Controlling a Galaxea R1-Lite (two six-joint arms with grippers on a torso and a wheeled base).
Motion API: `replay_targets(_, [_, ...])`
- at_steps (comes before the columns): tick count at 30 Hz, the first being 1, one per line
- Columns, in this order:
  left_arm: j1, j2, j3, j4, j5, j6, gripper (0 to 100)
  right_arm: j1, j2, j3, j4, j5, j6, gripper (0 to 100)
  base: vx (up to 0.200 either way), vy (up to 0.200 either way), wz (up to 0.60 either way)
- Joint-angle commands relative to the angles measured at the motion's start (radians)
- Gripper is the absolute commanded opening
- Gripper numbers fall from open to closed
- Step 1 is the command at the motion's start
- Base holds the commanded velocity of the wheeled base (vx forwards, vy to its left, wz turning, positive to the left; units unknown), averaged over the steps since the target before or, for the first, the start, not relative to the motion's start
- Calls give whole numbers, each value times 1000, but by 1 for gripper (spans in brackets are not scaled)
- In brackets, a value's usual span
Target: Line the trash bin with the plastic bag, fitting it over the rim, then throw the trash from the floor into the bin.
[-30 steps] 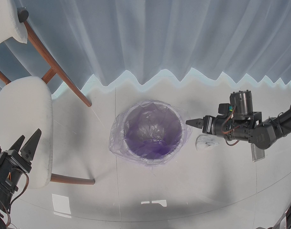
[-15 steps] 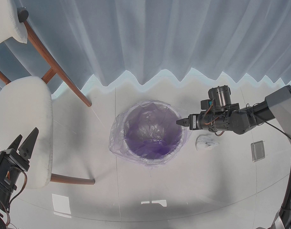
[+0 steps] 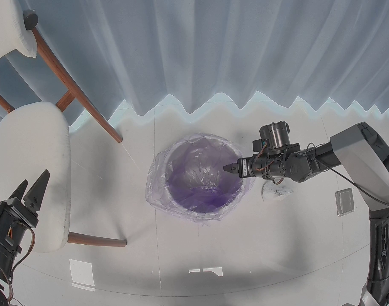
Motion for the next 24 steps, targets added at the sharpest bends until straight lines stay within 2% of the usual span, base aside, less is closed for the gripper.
replay_targets(1, [1, 4, 18, 0, -1, 0, 100, 1, 32, -20, 20, -6, 5, 0, 0, 0, 0])
replay_targets(5, [1, 7, 18, -2, -5, 25, 100, -1, -1, -19, 58, -8, 44, 0, 0, 0, 0])
replay_targets(10, [25, 16, 18, -5, -113, 80, 100, -2, -106, -7, 119, -6, 222, 0, 0, 0, 0])
replay_targets(11, [25, 16, 18, -5, -113, 80, 100, -2, -106, -7, 119, -6, 222, 0, 0, 0, 0])
replay_targets(12, [36, 29, 18, -9, -154, 115, 100, -2, -162, -3, 178, -3, 327, 0, 0, 0, 0])
replay_targets(15, [36, 46, 10, -14, -193, 137, 100, -1, -239, 10, 251, 0, 456, 0, 0, 0, 0])
replay_targets(17, [33, 52, 1, -14, -199, 141, 100, -2, -294, 36, 280, 0, 511, 0, 0, 0, 0])
replay_targets(19, [21, 64, -11, -16, -200, 143, 100, -2, -371, 81, 306, 0, 557, 0, 0, 0, 0])
replay_targets(24, [-45, 119, -71, -16, -200, 137, 100, -1, -560, 248, 386, -2, 583, 0, 0, 0, 0])
